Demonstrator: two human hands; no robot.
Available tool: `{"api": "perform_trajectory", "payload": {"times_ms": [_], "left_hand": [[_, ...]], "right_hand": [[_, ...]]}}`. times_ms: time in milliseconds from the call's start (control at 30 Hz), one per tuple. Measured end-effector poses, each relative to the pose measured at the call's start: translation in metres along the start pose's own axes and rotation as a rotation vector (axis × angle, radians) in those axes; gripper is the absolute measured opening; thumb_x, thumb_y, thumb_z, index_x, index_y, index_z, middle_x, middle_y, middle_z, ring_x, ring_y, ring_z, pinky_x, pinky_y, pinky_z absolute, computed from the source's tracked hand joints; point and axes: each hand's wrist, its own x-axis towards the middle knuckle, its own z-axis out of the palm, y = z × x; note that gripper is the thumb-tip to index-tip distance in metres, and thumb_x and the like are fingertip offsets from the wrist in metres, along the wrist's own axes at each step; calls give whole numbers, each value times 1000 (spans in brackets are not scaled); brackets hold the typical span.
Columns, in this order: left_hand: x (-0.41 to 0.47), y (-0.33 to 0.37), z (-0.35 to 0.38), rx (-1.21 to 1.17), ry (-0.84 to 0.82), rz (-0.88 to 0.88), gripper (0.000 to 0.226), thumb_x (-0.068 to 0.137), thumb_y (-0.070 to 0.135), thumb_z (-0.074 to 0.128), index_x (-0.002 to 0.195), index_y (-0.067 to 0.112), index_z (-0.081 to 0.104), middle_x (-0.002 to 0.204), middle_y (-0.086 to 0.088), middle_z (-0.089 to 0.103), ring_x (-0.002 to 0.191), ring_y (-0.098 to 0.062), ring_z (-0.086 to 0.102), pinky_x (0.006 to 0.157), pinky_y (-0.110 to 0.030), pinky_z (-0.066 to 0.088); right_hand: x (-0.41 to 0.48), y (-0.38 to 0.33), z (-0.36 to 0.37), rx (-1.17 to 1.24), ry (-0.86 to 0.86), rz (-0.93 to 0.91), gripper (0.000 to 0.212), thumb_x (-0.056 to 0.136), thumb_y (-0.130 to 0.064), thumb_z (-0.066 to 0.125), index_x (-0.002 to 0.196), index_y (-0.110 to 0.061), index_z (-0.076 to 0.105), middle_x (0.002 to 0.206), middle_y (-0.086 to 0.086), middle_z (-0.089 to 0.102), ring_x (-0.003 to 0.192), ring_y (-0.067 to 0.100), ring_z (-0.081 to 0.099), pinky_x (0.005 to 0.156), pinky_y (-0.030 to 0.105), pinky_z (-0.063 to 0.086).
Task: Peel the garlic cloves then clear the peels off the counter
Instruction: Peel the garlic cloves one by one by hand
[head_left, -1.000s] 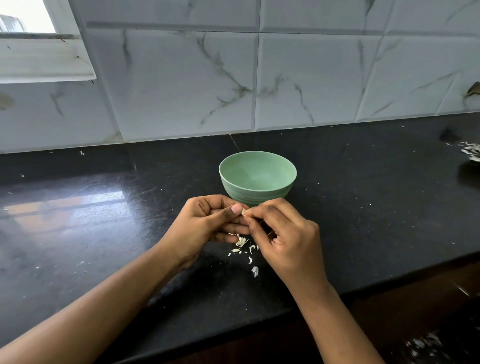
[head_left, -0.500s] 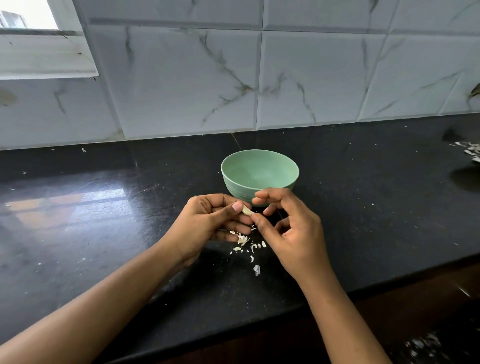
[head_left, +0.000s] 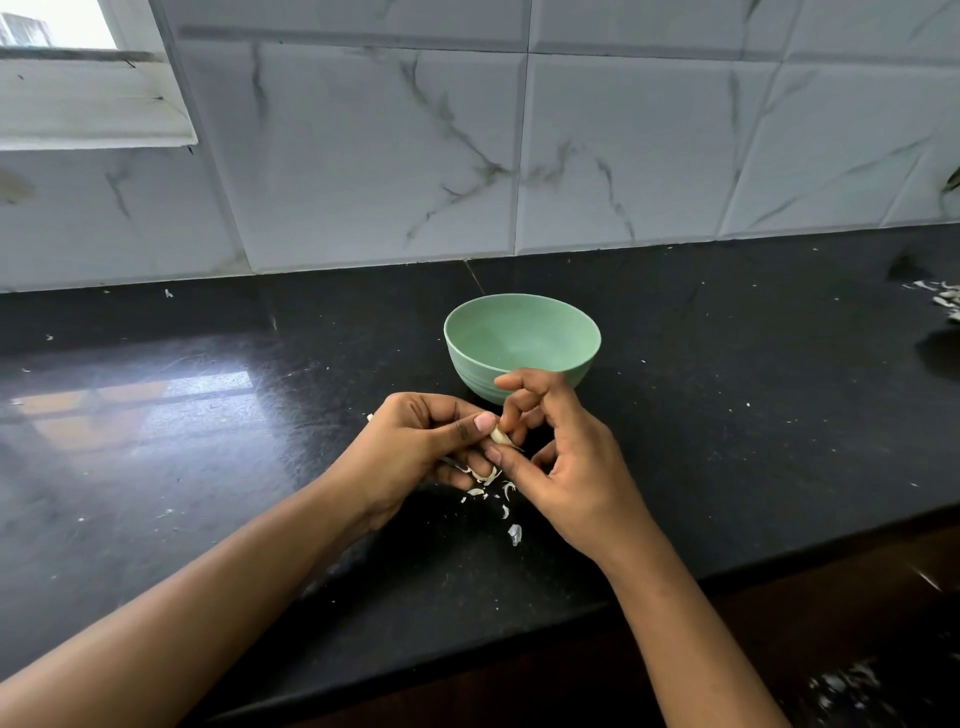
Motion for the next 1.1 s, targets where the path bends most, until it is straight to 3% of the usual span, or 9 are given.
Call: {"api": "perform_trajectory", "payload": {"times_ms": [367, 567, 767, 900, 1100], "left_hand": [[0, -1, 0, 60, -30, 13, 15, 76, 21, 63, 74, 6, 66, 60, -3, 66, 50, -7, 60, 45, -16, 48], [2, 0, -1, 17, 2, 25, 22, 74, 23, 63, 82, 4, 69, 65, -4, 69, 53, -8, 61, 46, -18, 51], [2, 0, -3, -15, 10, 0, 25, 74, 22, 64, 87, 2, 69, 70, -5, 70, 53, -8, 62, 45, -18, 51], [2, 0, -2, -23, 14, -9, 27, 74, 22, 64, 90, 0, 68, 71, -5, 70, 53, -8, 62, 44, -17, 50], [1, -1, -4, 4, 6, -18, 26, 72, 21, 66, 90, 2, 71, 72, -7, 70, 55, -7, 62, 44, -16, 49]], "right_hand": [[0, 3, 1, 25, -78, 31, 51, 82, -6, 69, 114, -39, 47, 85, -8, 50, 76, 14, 55, 64, 14, 42], [0, 1, -2, 79, 26, 46, 45, 79, -13, 70, 108, -42, 52, 83, -7, 53, 69, 8, 54, 56, 32, 48], [-1, -3, -4, 88, 81, 39, 46, 79, -17, 71, 111, -42, 50, 94, -15, 62, 89, 9, 61, 63, 27, 52], [-1, -1, -2, 55, 93, 24, 51, 79, -6, 74, 113, -37, 51, 88, -10, 66, 87, 6, 66, 65, 22, 54], [-1, 0, -3, 0, 35, 39, 57, 79, -7, 73, 117, -40, 46, 84, -10, 60, 84, 10, 63, 61, 35, 54]]}}
